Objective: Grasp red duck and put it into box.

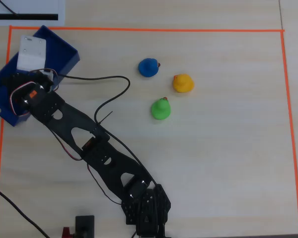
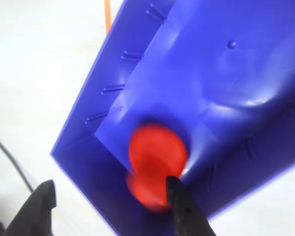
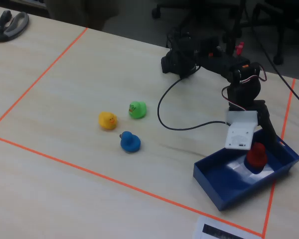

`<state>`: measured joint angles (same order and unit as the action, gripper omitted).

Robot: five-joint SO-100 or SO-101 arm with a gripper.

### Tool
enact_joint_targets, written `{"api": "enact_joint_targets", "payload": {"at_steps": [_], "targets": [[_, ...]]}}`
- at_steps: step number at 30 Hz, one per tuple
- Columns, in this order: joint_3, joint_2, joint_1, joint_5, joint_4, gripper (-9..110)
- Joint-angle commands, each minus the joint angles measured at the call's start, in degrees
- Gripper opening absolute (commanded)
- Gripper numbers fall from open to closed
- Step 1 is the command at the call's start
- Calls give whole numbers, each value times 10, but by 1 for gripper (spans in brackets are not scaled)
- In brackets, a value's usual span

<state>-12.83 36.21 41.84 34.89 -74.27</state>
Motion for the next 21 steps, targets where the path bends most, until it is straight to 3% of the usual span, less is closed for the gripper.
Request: {"api": "enact_joint_targets", "payload": {"at_steps": [1, 5, 9, 21], "targets": [[71, 45, -25, 13, -40, 20], [60, 172, -57, 34, -105, 0], [-65, 359, -99, 66, -142, 0], [-887, 1000, -271, 209, 20, 0]]}}
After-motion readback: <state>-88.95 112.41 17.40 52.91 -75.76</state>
